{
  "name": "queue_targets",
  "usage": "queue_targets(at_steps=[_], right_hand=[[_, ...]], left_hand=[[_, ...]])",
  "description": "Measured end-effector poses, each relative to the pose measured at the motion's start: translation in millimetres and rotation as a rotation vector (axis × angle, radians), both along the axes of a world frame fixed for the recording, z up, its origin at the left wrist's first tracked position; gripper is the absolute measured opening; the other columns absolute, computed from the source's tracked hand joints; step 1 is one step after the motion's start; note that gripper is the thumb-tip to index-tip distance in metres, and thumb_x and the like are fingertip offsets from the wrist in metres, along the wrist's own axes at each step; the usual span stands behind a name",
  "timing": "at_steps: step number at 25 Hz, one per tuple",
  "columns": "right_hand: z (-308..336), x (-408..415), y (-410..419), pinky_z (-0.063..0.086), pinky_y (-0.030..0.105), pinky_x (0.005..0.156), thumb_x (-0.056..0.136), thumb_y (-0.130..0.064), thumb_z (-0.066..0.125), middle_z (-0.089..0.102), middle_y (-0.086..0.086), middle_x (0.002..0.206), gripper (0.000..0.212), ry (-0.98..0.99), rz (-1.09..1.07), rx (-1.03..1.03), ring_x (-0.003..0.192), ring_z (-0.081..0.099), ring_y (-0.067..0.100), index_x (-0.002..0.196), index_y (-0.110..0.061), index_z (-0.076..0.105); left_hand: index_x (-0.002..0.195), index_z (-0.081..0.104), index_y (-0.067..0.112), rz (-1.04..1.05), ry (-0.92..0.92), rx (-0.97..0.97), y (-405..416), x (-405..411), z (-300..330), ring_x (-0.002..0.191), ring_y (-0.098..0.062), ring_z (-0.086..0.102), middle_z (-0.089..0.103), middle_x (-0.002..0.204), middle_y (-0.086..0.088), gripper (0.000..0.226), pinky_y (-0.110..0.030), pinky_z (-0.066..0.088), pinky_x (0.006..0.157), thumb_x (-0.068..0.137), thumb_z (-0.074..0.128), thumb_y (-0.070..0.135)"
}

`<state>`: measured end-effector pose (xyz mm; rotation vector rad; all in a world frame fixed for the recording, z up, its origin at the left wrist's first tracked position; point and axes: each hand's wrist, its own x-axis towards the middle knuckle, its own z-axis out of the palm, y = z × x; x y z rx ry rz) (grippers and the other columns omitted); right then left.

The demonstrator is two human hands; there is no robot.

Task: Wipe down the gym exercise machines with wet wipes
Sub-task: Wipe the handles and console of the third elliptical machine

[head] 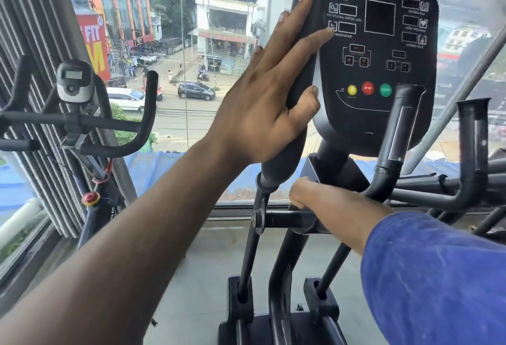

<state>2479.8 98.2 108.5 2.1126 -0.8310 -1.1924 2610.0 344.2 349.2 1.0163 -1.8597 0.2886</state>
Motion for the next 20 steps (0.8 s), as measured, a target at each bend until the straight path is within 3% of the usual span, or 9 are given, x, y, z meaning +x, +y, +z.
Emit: queue_targets(at_steps=[3, 6, 9, 13, 15, 17, 20], right_hand=[[6.3, 1.1, 26.4, 0.050, 0.045, 0.089, 0.095, -0.014, 0.067, 0.059, 0.004, 0.138, 0.040, 0.153, 0.082, -0.018, 0.123, 0.059, 0.033, 0.134, -0.018, 0.062], [14.4, -12.3, 52.5, 0.051, 0.045, 0.094, 0.099, -0.016, 0.060, 0.062, 0.003, 0.133, 0.030, 0.113, 0.164, -0.013, 0.119, 0.061, 0.031, 0.128, -0.021, 0.064], [36.8, -34.2, 77.3, 0.053, 0.045, 0.090, 0.096, -0.009, 0.058, 0.068, 0.005, 0.122, 0.025, -0.022, 0.209, -0.033, 0.107, 0.065, 0.032, 0.117, -0.017, 0.069], [87.1, -59.2, 118.6, 0.052, 0.040, 0.077, 0.087, 0.004, 0.057, 0.063, 0.007, 0.097, 0.018, -0.375, 0.145, 0.064, 0.090, 0.062, 0.025, 0.090, -0.012, 0.065], [107.1, -70.8, 140.0, 0.048, 0.036, 0.071, 0.083, 0.009, 0.057, 0.059, 0.007, 0.104, 0.019, -0.397, 0.137, -0.015, 0.090, 0.063, 0.026, 0.087, -0.009, 0.060], [125.9, -84.7, 156.3, 0.043, 0.035, 0.067, 0.087, 0.010, 0.056, 0.057, 0.006, 0.105, 0.023, -0.425, 0.140, -0.081, 0.094, 0.067, 0.027, 0.097, -0.010, 0.061], [153.9, -103.1, 177.8, 0.052, 0.037, 0.068, 0.091, 0.007, 0.053, 0.046, 0.003, 0.095, 0.024, -0.386, 0.173, -0.114, 0.089, 0.067, 0.026, 0.091, -0.017, 0.051]], left_hand=[[0.159, 0.038, 0.011, 0.009, -0.001, -0.006, -1.3, 2.8, -1.7, 0.162, -0.025, 0.012, 0.009, 0.174, -0.013, 0.059, -0.059, 0.032, 0.119, 0.103, 0.047, 0.030], [0.159, 0.038, 0.012, 0.006, -0.005, -0.015, -1.2, 1.9, -1.5, 0.162, -0.024, 0.012, 0.009, 0.175, -0.012, 0.059, -0.053, 0.033, 0.121, 0.105, 0.045, 0.034], [0.159, 0.037, 0.014, 0.018, 0.004, -0.008, -0.1, 1.6, -1.4, 0.162, -0.024, 0.012, 0.008, 0.175, -0.010, 0.059, -0.052, 0.034, 0.121, 0.105, 0.044, 0.036], [0.158, 0.039, 0.010, -0.017, 0.010, -0.018, -0.9, 0.1, -1.0, 0.161, -0.027, 0.013, 0.010, 0.174, -0.015, 0.059, -0.050, 0.030, 0.123, 0.103, 0.046, 0.031], [0.157, 0.040, 0.009, -0.029, 0.026, -0.023, -0.1, 0.4, -1.2, 0.161, -0.027, 0.014, 0.011, 0.174, -0.016, 0.057, -0.049, 0.028, 0.124, 0.104, 0.047, 0.029], [0.157, 0.041, 0.008, -0.044, 0.036, -0.025, 0.1, -0.2, -1.6, 0.161, -0.026, 0.015, 0.011, 0.173, -0.017, 0.057, -0.044, 0.028, 0.126, 0.104, 0.046, 0.029], [0.157, 0.040, 0.008, -0.050, 0.037, -0.013, 1.3, -1.6, -1.3, 0.161, -0.026, 0.013, 0.011, 0.173, -0.017, 0.056, -0.031, 0.024, 0.126, 0.104, 0.047, 0.024]])
